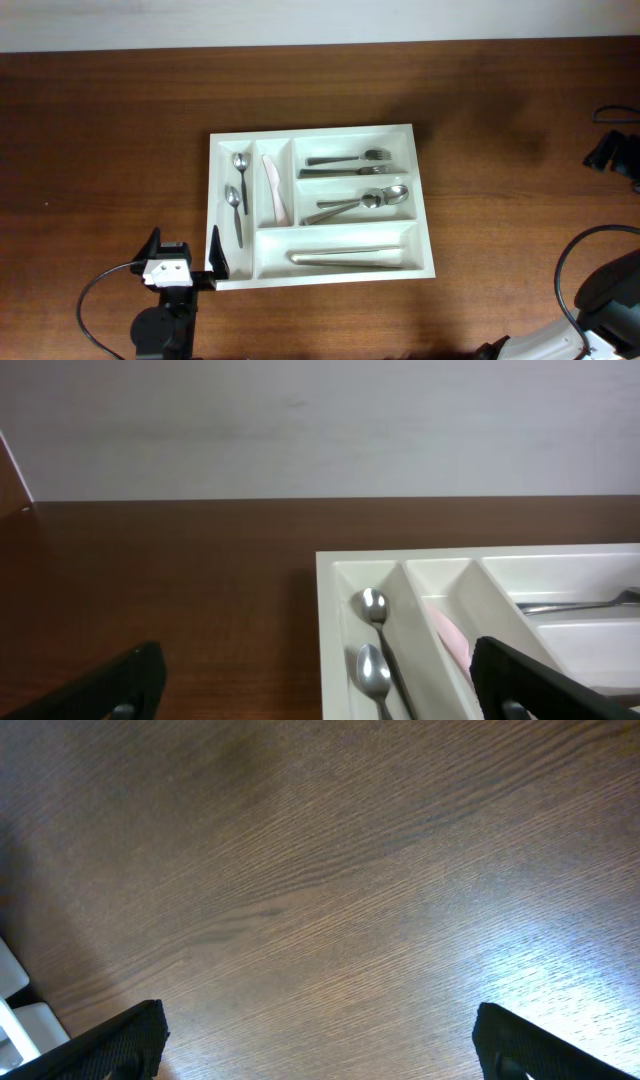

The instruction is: Pack container

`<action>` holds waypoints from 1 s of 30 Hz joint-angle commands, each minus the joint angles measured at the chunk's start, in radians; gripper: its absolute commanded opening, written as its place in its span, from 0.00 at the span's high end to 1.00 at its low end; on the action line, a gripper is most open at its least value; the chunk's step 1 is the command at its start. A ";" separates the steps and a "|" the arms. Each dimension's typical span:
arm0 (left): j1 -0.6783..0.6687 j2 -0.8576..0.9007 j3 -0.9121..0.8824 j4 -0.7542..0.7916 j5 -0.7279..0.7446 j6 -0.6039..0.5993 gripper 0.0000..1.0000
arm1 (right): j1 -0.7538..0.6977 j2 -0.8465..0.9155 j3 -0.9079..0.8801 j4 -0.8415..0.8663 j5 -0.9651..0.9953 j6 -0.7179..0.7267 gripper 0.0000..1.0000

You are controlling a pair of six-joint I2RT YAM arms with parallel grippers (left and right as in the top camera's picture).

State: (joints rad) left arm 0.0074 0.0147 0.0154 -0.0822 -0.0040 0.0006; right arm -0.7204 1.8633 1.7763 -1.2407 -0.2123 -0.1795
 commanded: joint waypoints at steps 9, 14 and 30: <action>0.003 -0.010 -0.007 0.000 0.011 0.015 0.01 | 0.001 -0.022 -0.005 0.000 -0.013 0.005 0.01; 0.003 -0.010 -0.007 0.000 0.011 0.015 0.01 | 0.001 -0.022 -0.005 0.000 -0.013 0.005 0.01; 0.003 -0.010 -0.007 0.000 0.011 0.016 0.01 | 0.003 -0.042 -0.005 0.129 -0.052 0.006 0.01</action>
State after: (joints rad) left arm 0.0074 0.0147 0.0154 -0.0818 -0.0040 0.0006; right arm -0.7204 1.8633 1.7763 -1.1667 -0.2169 -0.1791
